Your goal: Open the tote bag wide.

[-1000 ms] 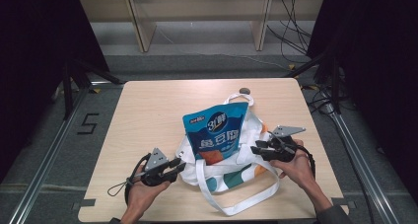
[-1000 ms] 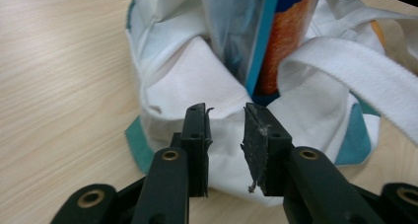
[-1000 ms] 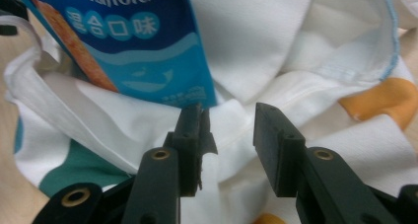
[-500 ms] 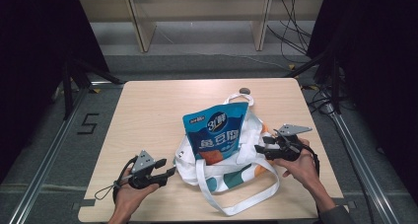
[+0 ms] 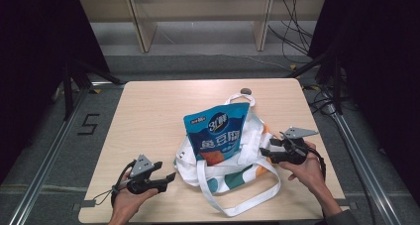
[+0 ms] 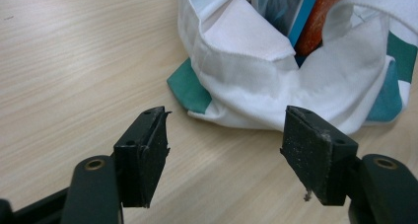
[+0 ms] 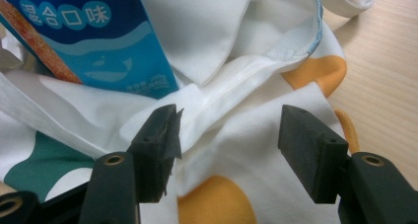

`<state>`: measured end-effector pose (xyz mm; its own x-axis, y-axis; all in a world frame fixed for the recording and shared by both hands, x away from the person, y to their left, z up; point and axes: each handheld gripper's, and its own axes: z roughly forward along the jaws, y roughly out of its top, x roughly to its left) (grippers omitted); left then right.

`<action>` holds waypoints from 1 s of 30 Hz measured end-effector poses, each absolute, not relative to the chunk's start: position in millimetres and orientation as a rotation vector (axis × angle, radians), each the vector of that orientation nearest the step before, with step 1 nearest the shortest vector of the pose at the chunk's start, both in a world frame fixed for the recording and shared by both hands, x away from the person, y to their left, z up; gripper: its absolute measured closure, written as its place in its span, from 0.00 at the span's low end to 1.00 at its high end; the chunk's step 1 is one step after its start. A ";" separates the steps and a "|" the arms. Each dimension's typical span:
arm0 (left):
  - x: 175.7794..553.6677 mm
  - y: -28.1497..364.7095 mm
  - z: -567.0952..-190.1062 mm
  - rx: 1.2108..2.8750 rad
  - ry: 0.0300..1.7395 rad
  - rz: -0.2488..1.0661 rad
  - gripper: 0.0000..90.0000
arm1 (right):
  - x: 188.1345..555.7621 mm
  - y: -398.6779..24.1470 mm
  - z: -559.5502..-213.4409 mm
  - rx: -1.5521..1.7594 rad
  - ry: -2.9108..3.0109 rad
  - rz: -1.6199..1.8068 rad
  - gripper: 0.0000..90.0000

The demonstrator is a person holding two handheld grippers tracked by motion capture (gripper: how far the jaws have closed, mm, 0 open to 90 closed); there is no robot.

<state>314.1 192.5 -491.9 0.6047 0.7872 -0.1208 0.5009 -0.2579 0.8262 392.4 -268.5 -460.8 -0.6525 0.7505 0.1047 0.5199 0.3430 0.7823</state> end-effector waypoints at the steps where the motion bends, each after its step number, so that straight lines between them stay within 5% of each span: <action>1: 312.5 192.9 -492.8 1.912 1.033 0.391 0.36 | 390.7 -268.6 -461.0 1.141 2.332 1.237 0.45; 30: 287.2 200.9 -499.2 1.901 1.034 0.452 0.25 | 353.5 -287.9 -474.2 1.166 2.326 1.205 0.37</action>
